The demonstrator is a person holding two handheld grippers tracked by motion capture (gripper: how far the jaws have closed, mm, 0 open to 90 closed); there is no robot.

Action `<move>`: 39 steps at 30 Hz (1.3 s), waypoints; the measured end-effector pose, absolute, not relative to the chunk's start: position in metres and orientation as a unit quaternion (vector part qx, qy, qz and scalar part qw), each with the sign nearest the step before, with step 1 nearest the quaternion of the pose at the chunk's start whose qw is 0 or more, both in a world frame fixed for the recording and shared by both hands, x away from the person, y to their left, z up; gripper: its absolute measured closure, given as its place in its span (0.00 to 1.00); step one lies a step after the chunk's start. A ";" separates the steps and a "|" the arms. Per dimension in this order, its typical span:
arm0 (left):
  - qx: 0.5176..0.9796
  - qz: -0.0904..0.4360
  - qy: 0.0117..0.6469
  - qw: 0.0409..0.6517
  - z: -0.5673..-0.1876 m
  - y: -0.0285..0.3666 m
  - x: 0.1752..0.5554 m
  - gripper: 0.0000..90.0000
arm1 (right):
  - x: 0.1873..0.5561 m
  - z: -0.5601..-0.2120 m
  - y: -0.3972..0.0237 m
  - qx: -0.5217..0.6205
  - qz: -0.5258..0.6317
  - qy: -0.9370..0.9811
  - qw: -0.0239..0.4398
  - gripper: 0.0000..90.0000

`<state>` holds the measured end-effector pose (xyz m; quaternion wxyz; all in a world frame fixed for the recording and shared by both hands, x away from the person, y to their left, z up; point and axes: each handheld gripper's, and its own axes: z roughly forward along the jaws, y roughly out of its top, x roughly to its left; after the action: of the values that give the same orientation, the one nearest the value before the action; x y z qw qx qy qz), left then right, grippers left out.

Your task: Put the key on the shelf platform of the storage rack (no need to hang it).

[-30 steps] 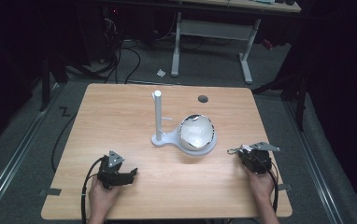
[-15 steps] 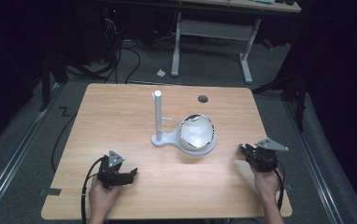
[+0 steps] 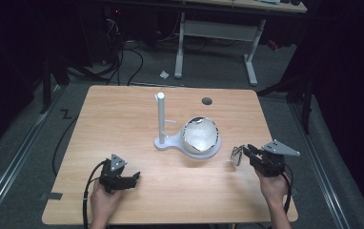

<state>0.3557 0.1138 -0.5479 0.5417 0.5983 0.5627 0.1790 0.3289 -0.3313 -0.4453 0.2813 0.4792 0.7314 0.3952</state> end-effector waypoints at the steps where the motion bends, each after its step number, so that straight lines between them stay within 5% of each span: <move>1: 0.598 0.179 0.563 0.542 -0.548 0.114 0.356 0.20 | 0.328 -0.444 -0.330 0.474 0.396 0.734 0.282 0.83; 39: 0.598 0.179 0.563 0.542 -0.548 0.114 0.356 0.20 | 0.338 -0.398 -0.278 0.395 0.464 0.757 0.236 0.83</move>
<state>0.3558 0.1139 -0.5479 0.5416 0.5984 0.5627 0.1786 0.3377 -0.2777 -0.3976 0.2358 0.3948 0.7572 0.4639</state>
